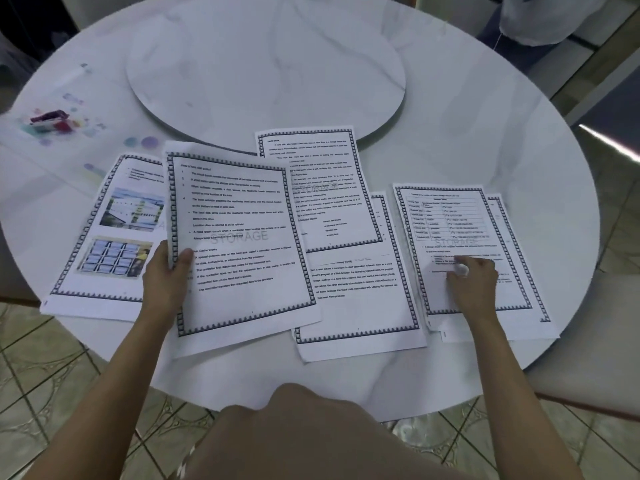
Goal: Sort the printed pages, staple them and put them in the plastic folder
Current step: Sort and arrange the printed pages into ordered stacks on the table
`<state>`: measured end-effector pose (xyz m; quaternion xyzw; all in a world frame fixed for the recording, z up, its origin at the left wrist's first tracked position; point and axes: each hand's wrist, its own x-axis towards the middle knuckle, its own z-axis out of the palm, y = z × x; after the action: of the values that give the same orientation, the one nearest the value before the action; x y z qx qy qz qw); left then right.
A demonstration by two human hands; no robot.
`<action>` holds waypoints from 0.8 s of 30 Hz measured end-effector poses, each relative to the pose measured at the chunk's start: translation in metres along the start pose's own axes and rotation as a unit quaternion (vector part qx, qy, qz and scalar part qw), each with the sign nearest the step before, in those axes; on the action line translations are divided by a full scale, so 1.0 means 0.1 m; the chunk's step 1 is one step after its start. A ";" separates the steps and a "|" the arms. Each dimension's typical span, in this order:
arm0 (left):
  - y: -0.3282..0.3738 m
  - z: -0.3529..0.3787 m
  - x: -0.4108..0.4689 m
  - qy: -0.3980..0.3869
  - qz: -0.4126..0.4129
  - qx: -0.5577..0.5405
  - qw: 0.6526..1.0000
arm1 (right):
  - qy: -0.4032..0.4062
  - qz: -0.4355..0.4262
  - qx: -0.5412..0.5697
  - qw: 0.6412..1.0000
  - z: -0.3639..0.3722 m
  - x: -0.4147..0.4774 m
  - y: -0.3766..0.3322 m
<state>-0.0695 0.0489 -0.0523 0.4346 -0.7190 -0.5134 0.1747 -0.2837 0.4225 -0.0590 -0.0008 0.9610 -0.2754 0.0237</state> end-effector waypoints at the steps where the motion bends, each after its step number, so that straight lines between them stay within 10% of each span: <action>1: 0.00 0.00 0.00 0.000 -0.002 0.002 1.000 | -0.003 -0.001 -0.007 1.000 0.00 0.01 0.03; 13: 0.14 0.20 -0.11 -0.018 0.011 0.019 1.000 | 0.027 0.007 0.079 0.997 -0.05 0.06 0.08; 24: 0.21 0.34 -0.19 -0.021 0.012 0.033 0.999 | -0.036 0.150 -0.066 0.986 -0.33 0.34 0.45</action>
<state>-0.0924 0.0860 -0.0444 0.4207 -0.7440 -0.4964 0.1518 -0.3189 0.4778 -0.0563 0.1315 0.9648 -0.2049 0.0994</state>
